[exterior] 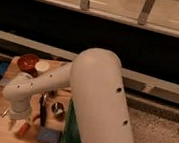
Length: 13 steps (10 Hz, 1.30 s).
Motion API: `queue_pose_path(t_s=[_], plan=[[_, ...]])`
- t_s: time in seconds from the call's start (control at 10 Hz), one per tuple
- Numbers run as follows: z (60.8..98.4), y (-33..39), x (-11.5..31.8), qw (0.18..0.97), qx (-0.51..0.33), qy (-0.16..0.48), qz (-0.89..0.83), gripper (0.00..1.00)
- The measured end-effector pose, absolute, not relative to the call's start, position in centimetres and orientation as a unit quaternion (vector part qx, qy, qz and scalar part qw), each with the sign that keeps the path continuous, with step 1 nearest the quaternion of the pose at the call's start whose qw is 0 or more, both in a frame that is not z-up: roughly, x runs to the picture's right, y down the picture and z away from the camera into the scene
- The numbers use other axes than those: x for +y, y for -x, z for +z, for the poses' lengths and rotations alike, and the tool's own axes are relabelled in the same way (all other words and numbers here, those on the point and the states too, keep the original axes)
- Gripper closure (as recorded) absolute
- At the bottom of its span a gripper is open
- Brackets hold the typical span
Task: Place pepper in plastic cup
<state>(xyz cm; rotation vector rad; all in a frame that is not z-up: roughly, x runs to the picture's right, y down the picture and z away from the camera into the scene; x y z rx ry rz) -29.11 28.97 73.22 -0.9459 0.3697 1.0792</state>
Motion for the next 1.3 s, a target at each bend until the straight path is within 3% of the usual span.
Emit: queue_pose_path(t_s=[0.6,1.1,1.3], plan=[[74.4,28.5,29.2,0.723,0.182,0.43,0.509,0.38],[74.9,28.5,29.2,0.72,0.193,0.422,0.517,0.85],[75.0,28.5,29.2,0.718,0.194,0.42,0.519,0.89]])
